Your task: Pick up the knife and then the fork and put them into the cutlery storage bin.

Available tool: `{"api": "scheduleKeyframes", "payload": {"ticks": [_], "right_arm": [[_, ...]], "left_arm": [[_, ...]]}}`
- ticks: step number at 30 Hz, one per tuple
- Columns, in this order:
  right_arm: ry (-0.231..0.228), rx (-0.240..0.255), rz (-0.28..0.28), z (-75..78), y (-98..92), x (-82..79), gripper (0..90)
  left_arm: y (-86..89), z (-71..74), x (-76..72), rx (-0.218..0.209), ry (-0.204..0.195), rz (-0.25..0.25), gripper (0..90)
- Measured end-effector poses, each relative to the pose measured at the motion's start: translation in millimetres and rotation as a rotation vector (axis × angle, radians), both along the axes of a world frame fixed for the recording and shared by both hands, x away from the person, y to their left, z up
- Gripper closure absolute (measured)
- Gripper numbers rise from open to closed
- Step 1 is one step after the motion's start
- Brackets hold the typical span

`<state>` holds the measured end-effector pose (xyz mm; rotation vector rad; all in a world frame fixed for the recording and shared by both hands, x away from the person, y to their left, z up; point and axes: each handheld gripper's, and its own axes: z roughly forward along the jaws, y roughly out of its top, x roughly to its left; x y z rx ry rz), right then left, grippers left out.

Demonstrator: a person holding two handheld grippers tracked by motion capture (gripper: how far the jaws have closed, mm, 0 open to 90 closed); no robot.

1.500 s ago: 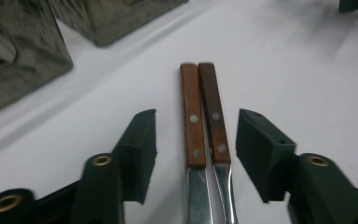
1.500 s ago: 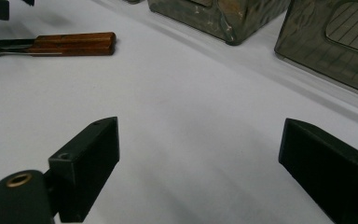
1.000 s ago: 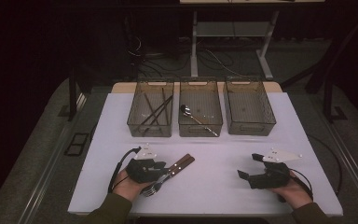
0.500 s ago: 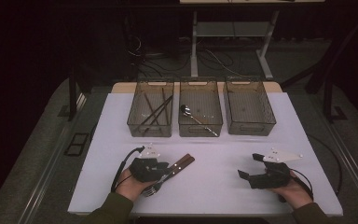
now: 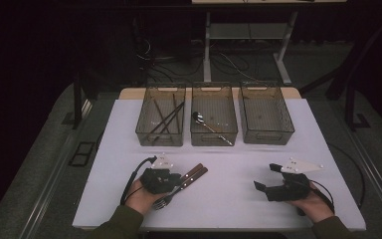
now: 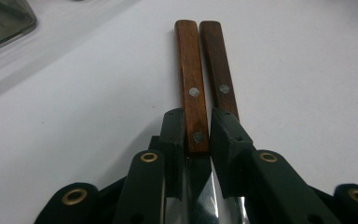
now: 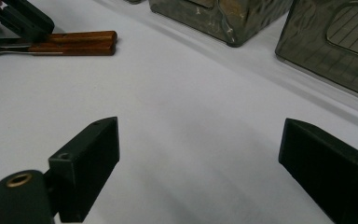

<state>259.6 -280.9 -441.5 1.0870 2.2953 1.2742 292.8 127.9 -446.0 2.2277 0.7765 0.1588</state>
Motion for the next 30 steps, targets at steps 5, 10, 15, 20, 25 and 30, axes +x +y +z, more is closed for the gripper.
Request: {"api": "scheduleKeyframes", "payload": {"ticks": [5,10,15,20,25,30], "right_arm": [[-0.002,0.000,0.000,0.3,-0.3,-0.1,12.2],[-0.001,0.000,-0.001,0.5,-0.2,-0.2,12.2],[-0.003,-0.002,0.000,0.2,0.1,0.1,12.2],[0.000,-0.001,-0.001,0.1,0.2,0.1,12.2],[0.004,0.004,-0.007,0.6,0.1,0.2,12.2],[0.012,0.013,-0.016,0.5,-1.3,1.6,12.2]], "left_arm": [[1.9,-0.6,1.2,0.017,-0.006,0.010,74.0],[-0.1,-1.4,0.0,0.033,-0.024,0.003,73.6],[-2.9,-2.3,-3.7,0.052,-0.060,0.002,74.1],[-1.1,-2.7,-2.2,0.045,-0.053,-0.001,76.1],[-1.1,-2.2,-0.7,0.046,-0.048,-0.011,76.6],[-0.8,-1.2,1.9,0.044,-0.035,-0.019,76.8]]}}
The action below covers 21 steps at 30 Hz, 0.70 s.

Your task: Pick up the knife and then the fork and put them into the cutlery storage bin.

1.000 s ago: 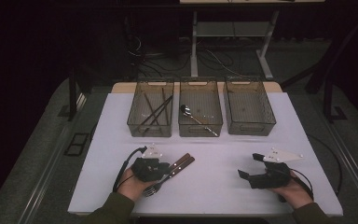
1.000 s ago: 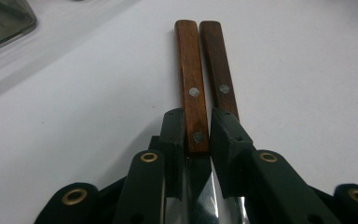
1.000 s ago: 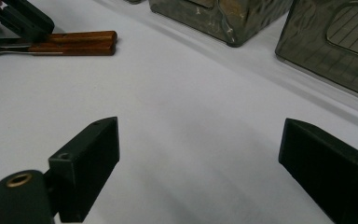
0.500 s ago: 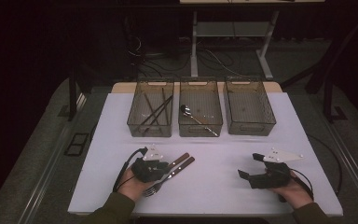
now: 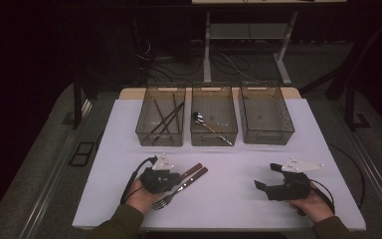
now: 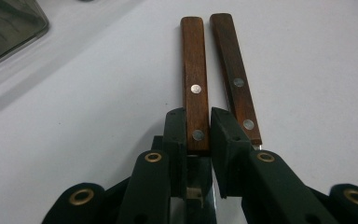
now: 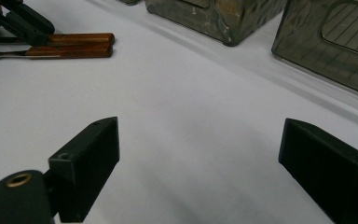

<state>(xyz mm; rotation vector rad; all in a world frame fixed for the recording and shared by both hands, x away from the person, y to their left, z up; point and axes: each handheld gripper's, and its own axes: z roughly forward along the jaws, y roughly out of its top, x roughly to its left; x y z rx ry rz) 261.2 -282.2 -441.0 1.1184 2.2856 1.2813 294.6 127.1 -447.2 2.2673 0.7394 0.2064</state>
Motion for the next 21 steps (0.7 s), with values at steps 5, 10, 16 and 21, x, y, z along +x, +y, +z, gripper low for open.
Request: {"api": "scheduleKeyframes", "payload": {"ticks": [5,10,16,21], "right_arm": [[0.006,0.005,-0.006,0.0,-1.0,1.1,12.2],[0.057,0.006,0.006,2.5,-3.2,4.0,12.2],[0.096,0.011,0.093,9.7,-6.8,6.2,12.1],[0.113,-0.013,0.192,15.1,1.4,8.0,12.2]], "left_arm": [[2.2,4.1,4.3,-0.021,0.008,-0.003,76.8],[6.9,10.4,7.4,-0.038,0.014,-0.032,76.7],[1.8,19.1,8.3,-0.065,0.021,-0.116,76.7],[-10.9,27.3,6.2,-0.066,0.025,-0.226,76.7]]}}
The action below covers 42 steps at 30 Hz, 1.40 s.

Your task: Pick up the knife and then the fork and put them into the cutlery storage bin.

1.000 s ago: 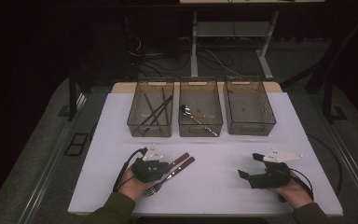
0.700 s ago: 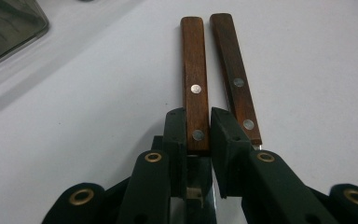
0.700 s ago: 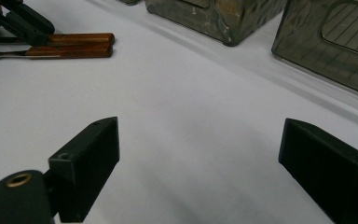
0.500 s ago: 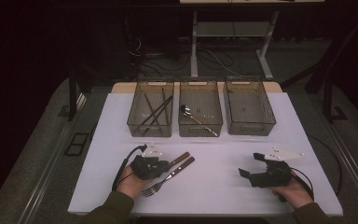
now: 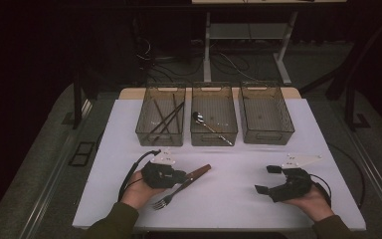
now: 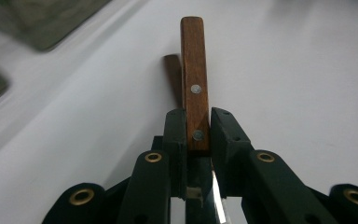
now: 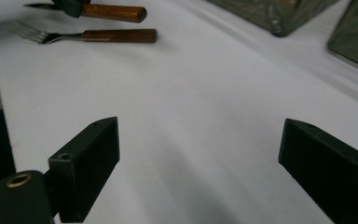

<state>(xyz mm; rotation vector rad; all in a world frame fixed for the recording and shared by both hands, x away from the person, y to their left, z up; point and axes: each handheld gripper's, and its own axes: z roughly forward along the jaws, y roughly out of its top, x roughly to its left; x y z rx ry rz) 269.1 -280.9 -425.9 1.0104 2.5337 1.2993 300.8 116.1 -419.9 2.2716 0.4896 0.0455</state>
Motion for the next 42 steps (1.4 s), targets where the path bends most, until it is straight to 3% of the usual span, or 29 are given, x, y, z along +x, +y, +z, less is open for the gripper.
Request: {"api": "scheduleKeyframes", "payload": {"ticks": [10,16,20,25,26,29,34,38,42], "right_arm": [[-0.013,-0.042,0.180,9.8,33.5,11.4,13.6],[-0.019,-0.047,0.279,14.3,57.5,17.6,14.1],[0.001,-0.060,0.338,15.2,72.3,19.9,15.0],[0.025,-0.099,0.417,11.1,84.1,22.8,22.3],[0.010,-0.123,0.443,9.4,84.2,24.0,24.5],[0.020,-0.138,0.463,7.3,84.5,21.2,32.1],[0.028,-0.154,0.494,3.8,85.7,16.4,44.2],[0.032,-0.171,0.515,2.1,89.7,12.7,53.8],[0.028,-0.183,0.532,0.6,93.3,11.8,61.5]], "left_arm": [[-31.2,9.2,-2.7,0.015,0.007,-0.205,76.7],[-55.3,13.8,-1.2,0.040,-0.002,-0.299,76.7],[-69.7,17.1,1.9,0.055,-0.013,-0.352,76.7],[-86.1,20.9,4.7,0.068,-0.030,-0.401,76.6],[-88.3,20.7,3.3,0.064,-0.023,-0.404,76.6],[-92.2,19.2,0.6,0.084,-0.032,-0.428,76.6],[-95.1,17.2,-5.8,0.089,-0.010,-0.435,76.6],[-97.5,17.1,-7.1,0.095,-0.030,-0.458,76.6],[-98.2,15.9,-7.8,0.099,-0.025,-0.464,76.6]]}}
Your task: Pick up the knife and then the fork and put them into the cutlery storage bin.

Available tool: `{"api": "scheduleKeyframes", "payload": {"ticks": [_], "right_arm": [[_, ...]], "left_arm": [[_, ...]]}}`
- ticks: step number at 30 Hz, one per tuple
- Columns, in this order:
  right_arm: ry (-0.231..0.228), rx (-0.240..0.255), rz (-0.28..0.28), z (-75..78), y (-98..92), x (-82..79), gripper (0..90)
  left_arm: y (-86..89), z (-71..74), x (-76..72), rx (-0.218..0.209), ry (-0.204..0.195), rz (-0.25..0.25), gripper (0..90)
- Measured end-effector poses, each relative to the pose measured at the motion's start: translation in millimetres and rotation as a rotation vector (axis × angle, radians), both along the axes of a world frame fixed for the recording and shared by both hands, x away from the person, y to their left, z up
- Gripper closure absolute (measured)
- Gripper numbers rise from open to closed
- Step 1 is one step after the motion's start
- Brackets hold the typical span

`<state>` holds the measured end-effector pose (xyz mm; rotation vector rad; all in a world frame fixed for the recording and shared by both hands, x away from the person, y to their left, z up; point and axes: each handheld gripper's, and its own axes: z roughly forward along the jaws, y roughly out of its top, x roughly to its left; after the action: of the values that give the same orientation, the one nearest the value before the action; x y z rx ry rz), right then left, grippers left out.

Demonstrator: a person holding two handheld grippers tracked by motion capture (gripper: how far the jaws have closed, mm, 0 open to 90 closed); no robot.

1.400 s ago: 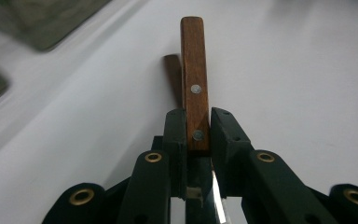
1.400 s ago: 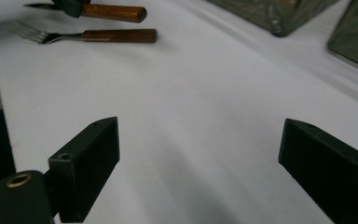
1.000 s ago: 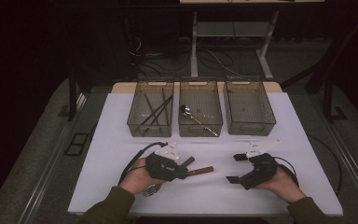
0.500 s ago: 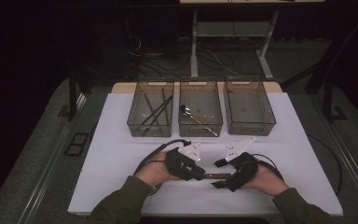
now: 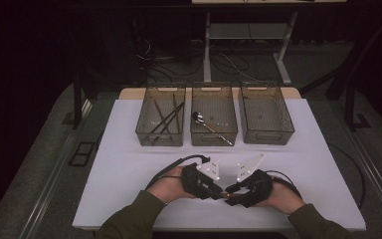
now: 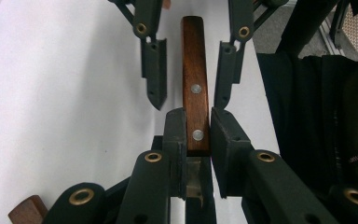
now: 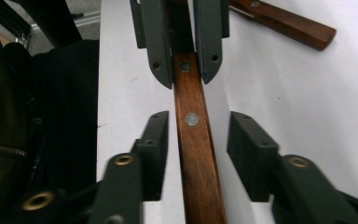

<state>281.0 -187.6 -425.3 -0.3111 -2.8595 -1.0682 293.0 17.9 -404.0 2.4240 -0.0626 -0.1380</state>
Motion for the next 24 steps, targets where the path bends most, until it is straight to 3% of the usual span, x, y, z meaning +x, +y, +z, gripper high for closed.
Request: {"api": "scheduleKeyframes", "payload": {"ticks": [10,24], "right_arm": [[0.005,-0.028,0.025,-2.0,6.7,-4.5,73.3],[0.011,-0.031,0.052,-1.4,7.8,-7.6,75.3]], "left_arm": [[-2.0,-0.3,-1.5,0.006,-0.006,-0.019,76.6],[-1.7,-1.4,-2.7,-0.001,-0.005,-0.049,76.2]]}}
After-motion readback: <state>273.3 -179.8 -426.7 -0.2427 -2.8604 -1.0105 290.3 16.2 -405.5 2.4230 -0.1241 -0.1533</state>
